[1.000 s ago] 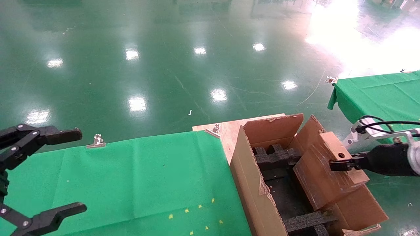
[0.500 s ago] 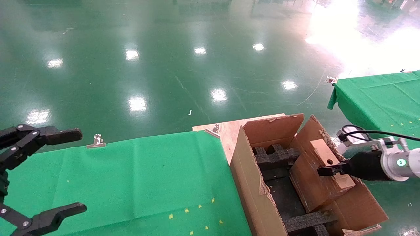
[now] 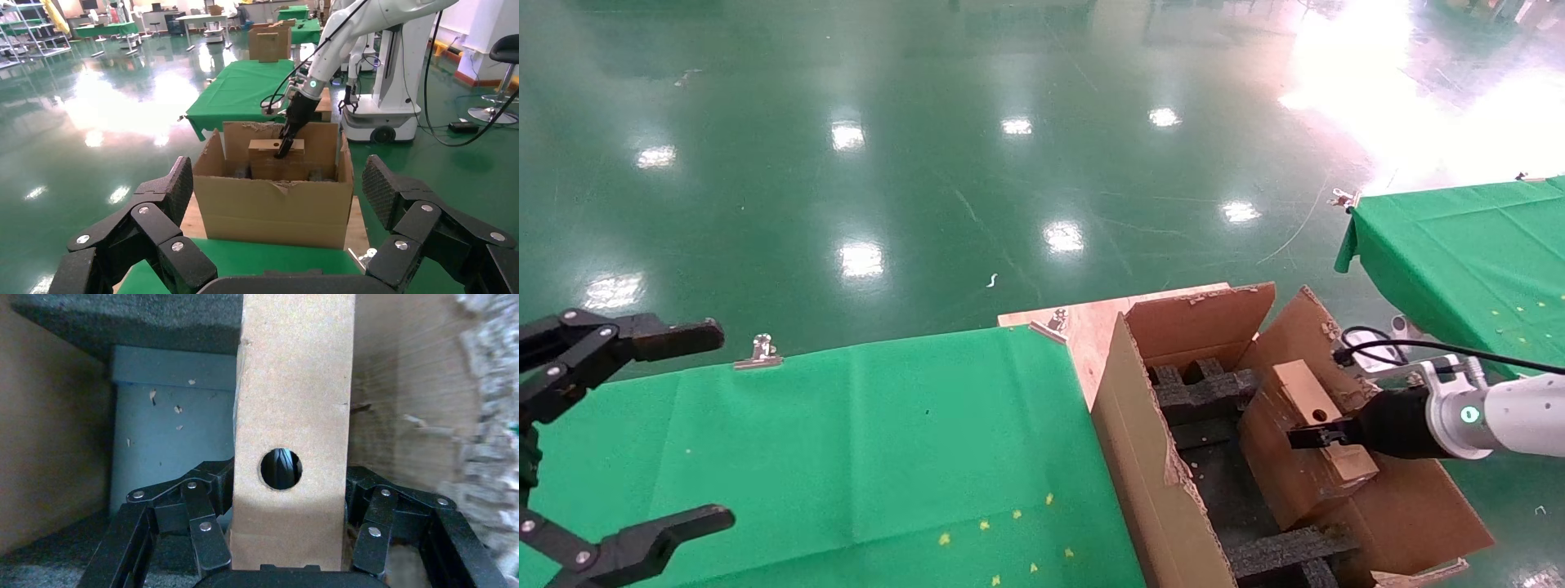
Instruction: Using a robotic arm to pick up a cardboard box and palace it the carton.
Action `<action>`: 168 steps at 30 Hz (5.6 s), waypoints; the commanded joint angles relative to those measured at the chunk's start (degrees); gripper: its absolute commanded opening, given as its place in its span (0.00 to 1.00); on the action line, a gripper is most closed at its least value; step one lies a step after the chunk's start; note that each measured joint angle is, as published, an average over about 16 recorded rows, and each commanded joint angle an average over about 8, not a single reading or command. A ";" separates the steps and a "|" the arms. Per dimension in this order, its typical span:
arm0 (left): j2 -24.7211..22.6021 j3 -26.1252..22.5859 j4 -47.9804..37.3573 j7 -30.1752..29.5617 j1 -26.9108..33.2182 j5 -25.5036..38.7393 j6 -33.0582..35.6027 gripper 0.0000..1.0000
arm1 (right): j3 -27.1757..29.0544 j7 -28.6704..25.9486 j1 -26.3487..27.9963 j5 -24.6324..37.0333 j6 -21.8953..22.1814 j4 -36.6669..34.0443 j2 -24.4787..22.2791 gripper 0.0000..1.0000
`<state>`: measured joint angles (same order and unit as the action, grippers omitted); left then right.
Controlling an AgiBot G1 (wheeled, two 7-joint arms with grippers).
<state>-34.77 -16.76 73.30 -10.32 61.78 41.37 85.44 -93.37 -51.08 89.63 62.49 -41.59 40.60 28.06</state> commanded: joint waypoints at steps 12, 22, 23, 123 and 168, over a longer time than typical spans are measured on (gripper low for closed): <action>0.02 -0.04 0.00 0.02 0.01 -0.03 -0.02 1.00 | 0.71 3.86 -4.11 -2.72 0.30 -6.67 4.93 0.00; 0.03 -0.07 0.00 0.04 0.01 -0.05 -0.03 1.00 | 1.65 7.15 -6.38 -4.61 0.14 -11.55 7.90 0.27; 0.03 -0.07 0.00 0.04 0.01 -0.06 -0.04 1.00 | 1.73 7.38 -6.50 -4.74 0.10 -11.88 8.09 0.39; 0.10 -0.29 -0.11 0.17 0.08 -0.22 -0.11 1.00 | 36.81 20.37 -1.88 -16.95 -22.29 23.93 0.81 1.00; 0.15 -0.39 -0.12 0.23 0.09 -0.31 -0.17 1.00 | 79.50 41.04 -29.46 -20.85 -45.25 33.42 7.30 1.00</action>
<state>-34.62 -17.15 73.18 -10.10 61.86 41.06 85.27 -14.55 -10.27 60.61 41.70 -86.47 73.88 35.26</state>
